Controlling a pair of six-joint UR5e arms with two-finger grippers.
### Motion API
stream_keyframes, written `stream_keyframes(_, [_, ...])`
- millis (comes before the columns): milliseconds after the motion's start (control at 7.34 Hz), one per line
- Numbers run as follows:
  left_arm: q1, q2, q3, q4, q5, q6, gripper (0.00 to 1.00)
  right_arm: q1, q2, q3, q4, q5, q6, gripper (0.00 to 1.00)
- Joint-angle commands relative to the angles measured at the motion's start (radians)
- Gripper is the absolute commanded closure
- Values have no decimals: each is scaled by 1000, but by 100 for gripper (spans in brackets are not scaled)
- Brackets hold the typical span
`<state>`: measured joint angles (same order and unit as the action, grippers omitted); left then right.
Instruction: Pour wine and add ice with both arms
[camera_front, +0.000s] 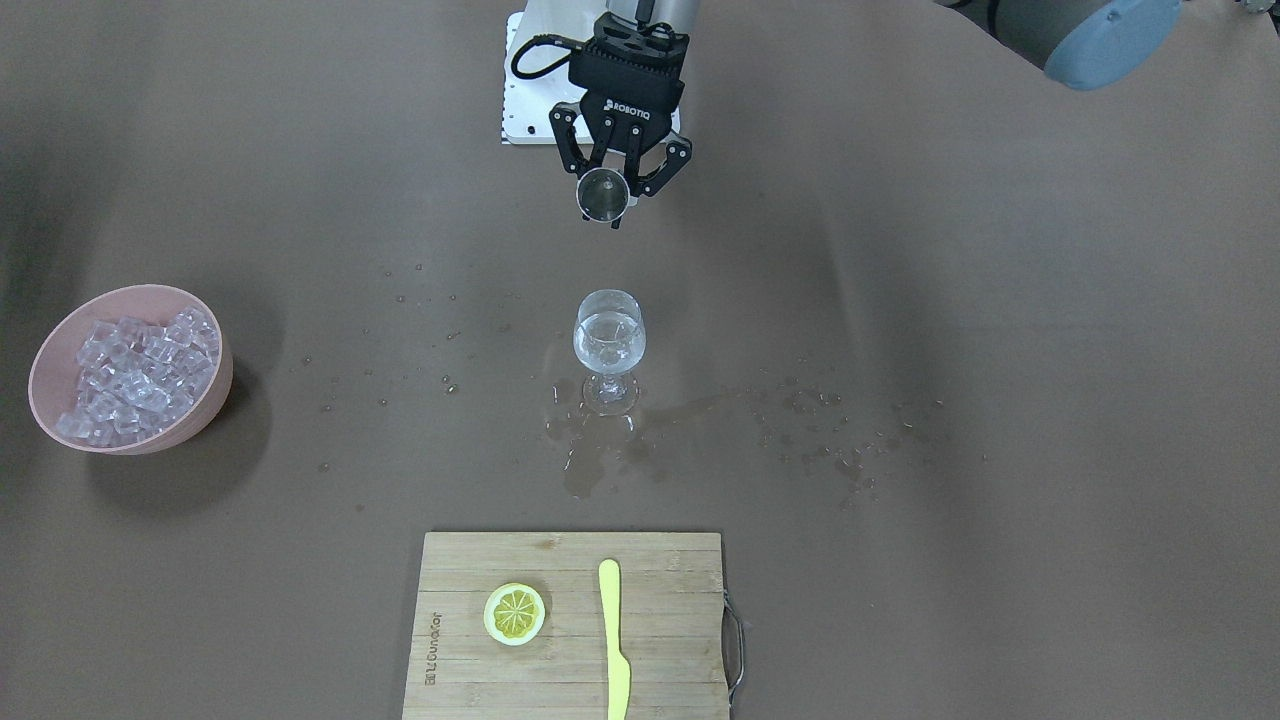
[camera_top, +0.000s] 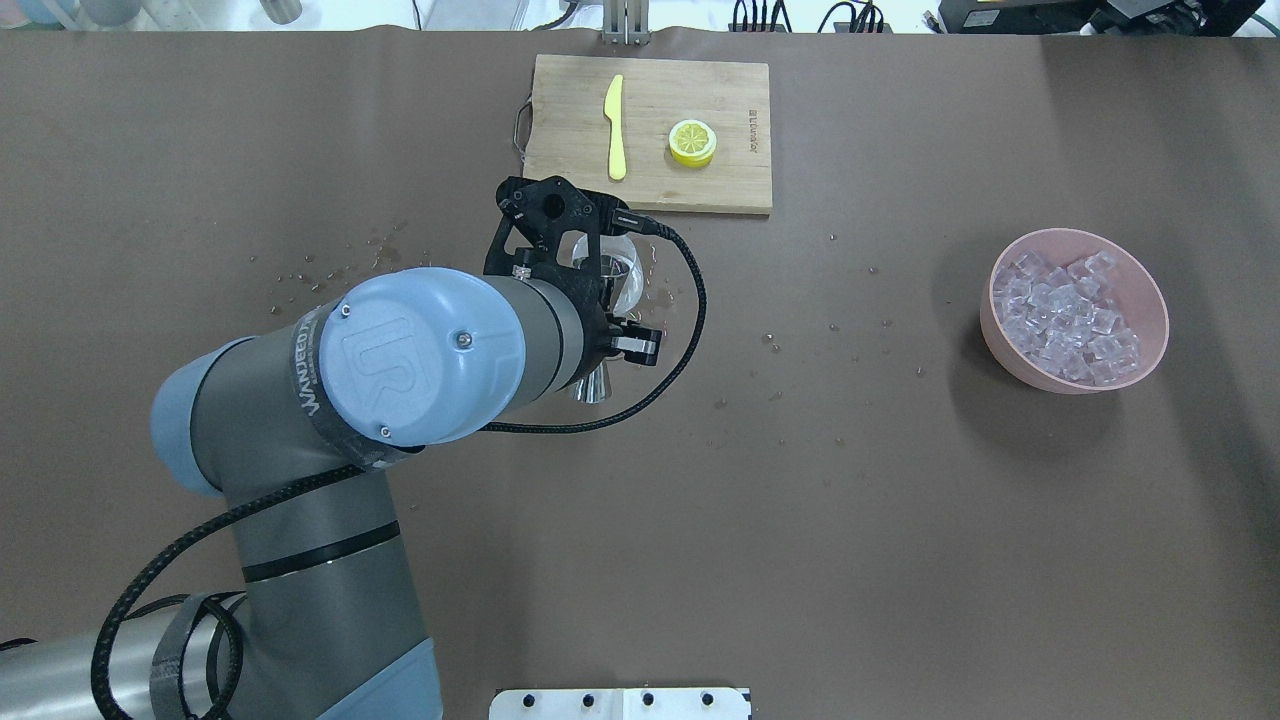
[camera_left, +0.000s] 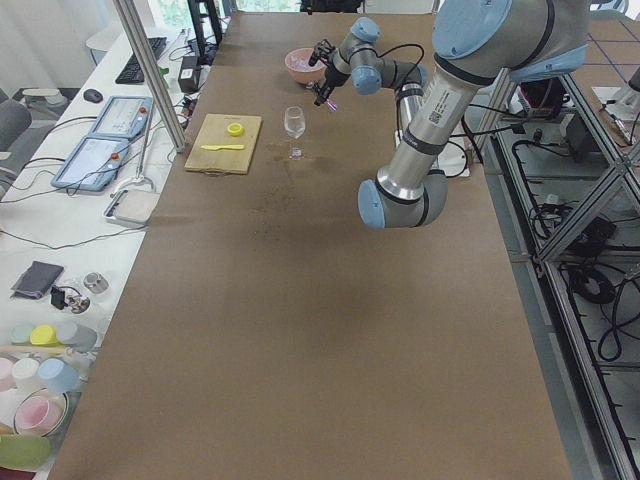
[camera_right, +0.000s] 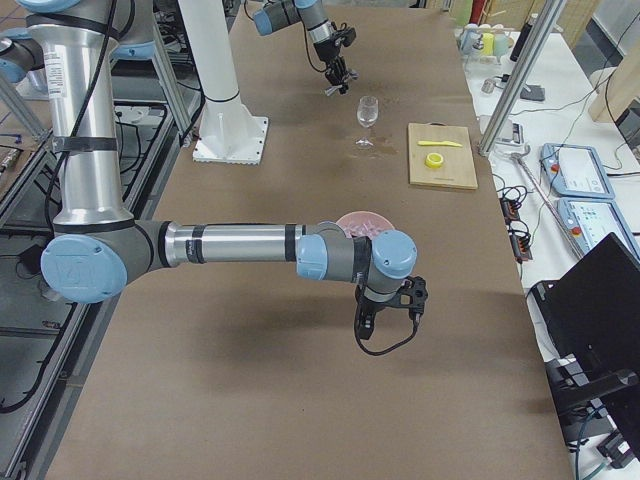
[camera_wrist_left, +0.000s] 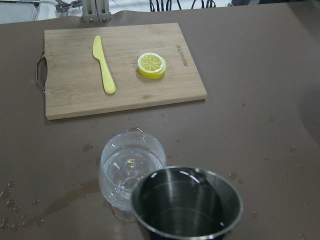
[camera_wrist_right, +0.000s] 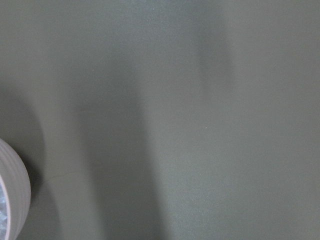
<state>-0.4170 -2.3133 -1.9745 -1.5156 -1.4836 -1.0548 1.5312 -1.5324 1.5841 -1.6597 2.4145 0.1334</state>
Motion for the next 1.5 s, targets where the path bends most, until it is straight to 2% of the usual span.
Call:
stream_keyframes(0, [-22,-21,18,52,-35,3,100,-2,0,-7,1,0,-1,0])
stream_keyframes(272, [-89,-55,70,54,-122,3,100,-5,0,-9,1,0,-1,0])
stream_keyframes(409, [-101,-63,92,54,-135,3,100,-5,0,-7,1,2,-1,0])
stream_keyframes(545, [-109,-73,109,73,-138,3,100,-5,0,-7,1,0,-1,0])
stream_keyframes(817, [-111,-132,109,200,-139,22,100,-6,0,-9,1,0,-1,0])
stream_keyframes(1226, [-109,-133,112,221,-139,30,100,-6,0,-9,1,0,-1,0])
stream_keyframes(1362, [-109,-153,109,297,-139,32,100,-6,0,-9,1,0,0,0])
